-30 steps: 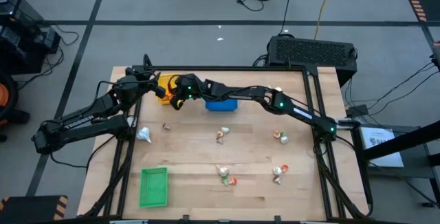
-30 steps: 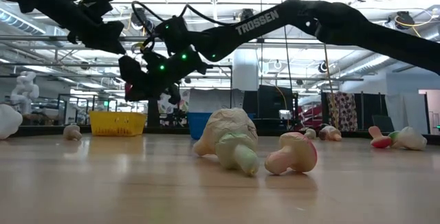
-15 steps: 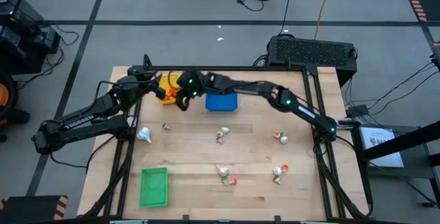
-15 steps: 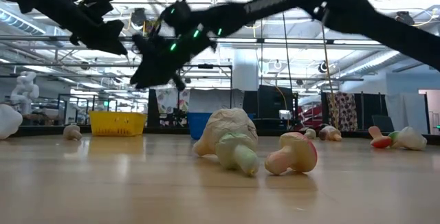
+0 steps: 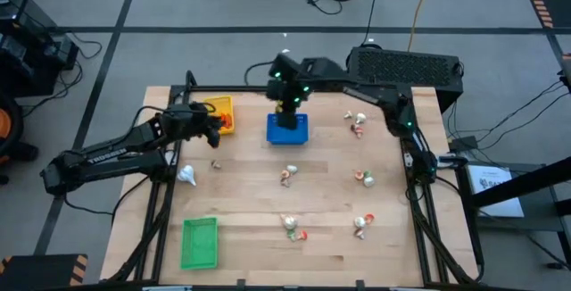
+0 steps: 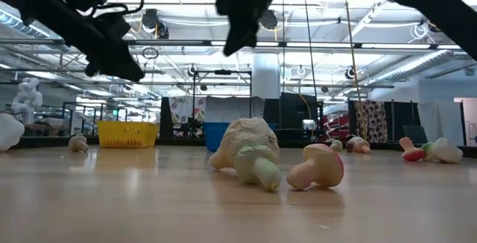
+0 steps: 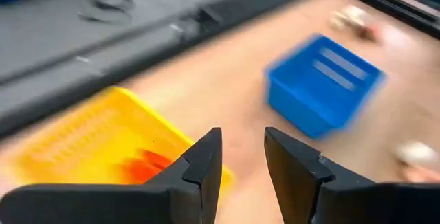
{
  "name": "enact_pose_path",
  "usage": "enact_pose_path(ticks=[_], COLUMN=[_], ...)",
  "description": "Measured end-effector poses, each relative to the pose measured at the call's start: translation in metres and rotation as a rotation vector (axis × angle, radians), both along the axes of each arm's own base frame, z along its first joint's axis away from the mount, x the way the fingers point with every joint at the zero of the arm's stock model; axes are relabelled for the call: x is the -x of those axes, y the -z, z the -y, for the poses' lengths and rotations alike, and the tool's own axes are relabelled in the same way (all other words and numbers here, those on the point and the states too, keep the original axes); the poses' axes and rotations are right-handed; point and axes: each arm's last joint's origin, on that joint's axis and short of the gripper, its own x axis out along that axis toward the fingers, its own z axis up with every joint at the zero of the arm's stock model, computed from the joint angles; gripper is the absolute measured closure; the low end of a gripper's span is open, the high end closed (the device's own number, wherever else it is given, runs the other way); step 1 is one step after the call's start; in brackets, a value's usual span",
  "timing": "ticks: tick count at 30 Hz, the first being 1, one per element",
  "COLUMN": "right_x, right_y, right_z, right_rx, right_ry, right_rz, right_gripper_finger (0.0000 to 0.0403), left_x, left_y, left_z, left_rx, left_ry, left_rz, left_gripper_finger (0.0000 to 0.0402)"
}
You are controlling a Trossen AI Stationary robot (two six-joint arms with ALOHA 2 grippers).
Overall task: Sort produce into baskets
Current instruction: Put the brown mushroom into the blue bin
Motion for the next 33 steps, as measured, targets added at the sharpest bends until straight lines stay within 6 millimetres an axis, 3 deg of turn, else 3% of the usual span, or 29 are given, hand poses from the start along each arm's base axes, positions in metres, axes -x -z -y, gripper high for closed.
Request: enact_pose_path(ticks=[4, 7, 14, 18, 23, 29, 33], right_x=[0.024, 0.04, 0.071, 0.092, 0.135, 0.17, 0.18], right_y=[-0.029, -0.046, -0.069, -0.048, -0.011, 0.039, 0.07], right_z=[-0.005, -0.02, -0.078, -0.114, -0.15, -0.178, -0.19], right_rx=[0.009, -0.016, -0.025, 0.009, 0.005, -0.158, -0.248], right_ry=[0.004, 0.002, -0.063, -0.038, -0.002, 0.004, 0.001], right_rz=[0.007, -0.007, 0.054, 0.169, 0.413, 0.668, 0.702], right_gripper_finger=[0.0373, 0.0381, 0.0386, 0.0386, 0.0386, 0.0386, 0.0385], left_x=[-0.006, -0.01, -0.018, -0.024, -0.033, -0.045, -0.057], left_y=[-0.002, -0.016, -0.04, -0.043, -0.044, -0.042, -0.029], left_z=[0.01, 0.017, 0.034, 0.046, 0.063, 0.076, 0.079], left_rx=[0.071, 0.081, 0.077, 0.11, 0.164, 0.212, 0.196], left_ry=[0.125, 0.18, 0.299, 0.347, 0.423, 0.475, 0.522], left_rz=[0.032, 0.043, -0.102, -0.19, -0.297, -0.494, -0.623], left_gripper_finger=[0.0283, 0.0283, 0.0283, 0.0283, 0.0283, 0.0283, 0.0283])
